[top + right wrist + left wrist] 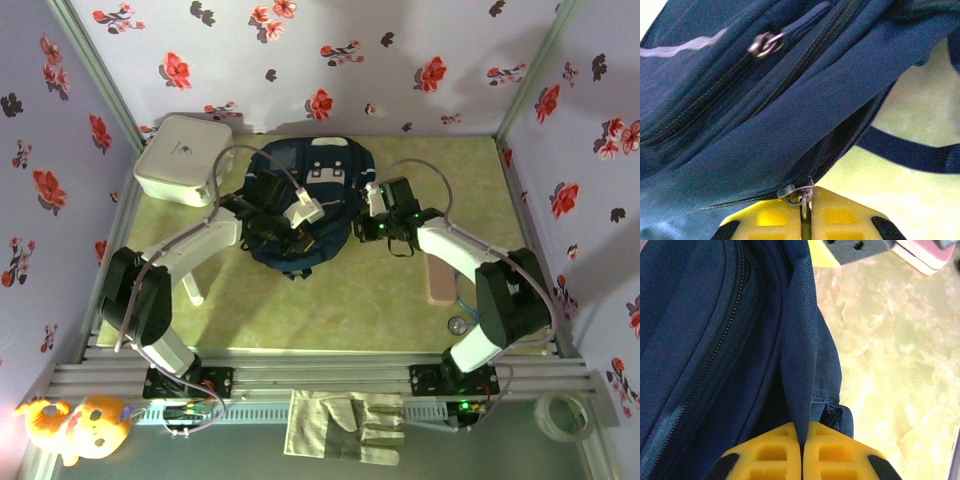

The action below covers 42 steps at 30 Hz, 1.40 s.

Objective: Pack books, pencil case, and school supplies into a backpack

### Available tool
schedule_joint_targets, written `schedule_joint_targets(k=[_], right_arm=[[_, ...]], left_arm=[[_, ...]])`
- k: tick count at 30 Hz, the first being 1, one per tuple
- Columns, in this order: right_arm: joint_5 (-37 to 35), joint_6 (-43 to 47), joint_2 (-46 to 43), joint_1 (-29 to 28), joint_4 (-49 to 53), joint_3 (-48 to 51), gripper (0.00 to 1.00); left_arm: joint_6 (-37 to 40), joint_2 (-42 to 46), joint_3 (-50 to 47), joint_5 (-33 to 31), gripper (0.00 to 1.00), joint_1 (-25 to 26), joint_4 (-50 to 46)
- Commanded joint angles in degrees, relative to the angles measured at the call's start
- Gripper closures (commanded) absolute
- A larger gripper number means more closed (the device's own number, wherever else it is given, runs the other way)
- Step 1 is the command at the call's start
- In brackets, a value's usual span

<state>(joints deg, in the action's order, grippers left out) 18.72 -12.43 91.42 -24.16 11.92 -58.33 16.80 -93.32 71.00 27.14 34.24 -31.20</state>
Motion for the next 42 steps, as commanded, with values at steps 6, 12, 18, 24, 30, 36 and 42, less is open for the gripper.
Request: schedule_joint_targets(k=[6, 12, 18, 24, 30, 36, 42], right_arm=[[-5.85, -4.11, 7.43, 6.92, -4.08, -5.28, 0.9], [-5.95, -5.34, 10.86, 7.67, -5.13, -8.5, 0.86], [-5.36, -6.95, 13.33, 8.38, -4.29, -9.69, 0.85], [-2.48, -8.54, 5.96, 8.37, -7.7, -1.73, 0.79], [2.07, -8.93, -4.83, 8.37, -9.37, 7.48, 0.57], [-4.39, -11.18, -15.96, 8.36, -9.48, 14.5, 0.35], [-8.32, -14.22, -22.49, 8.38, -11.92, 19.22, 0.2]], left_arm=[[2.23, 3.49, 0.93, 2.09, 1.0, 0.43, -9.02], [3.24, 3.44, 1.06, 3.4, 1.0, 0.92, -10.46], [3.42, 3.05, 1.33, 4.5, 1.0, 1.01, -10.9], [3.42, 2.02, 2.0, 4.63, 1.0, 1.61, -11.69], [2.64, 1.24, 2.95, 4.47, 0.72, 1.97, -10.79], [-0.29, 1.67, 3.65, 0.17, 0.52, 2.32, -6.7], [-3.07, -2.09, 7.16, -11.47, 0.41, 5.18, -3.66]])
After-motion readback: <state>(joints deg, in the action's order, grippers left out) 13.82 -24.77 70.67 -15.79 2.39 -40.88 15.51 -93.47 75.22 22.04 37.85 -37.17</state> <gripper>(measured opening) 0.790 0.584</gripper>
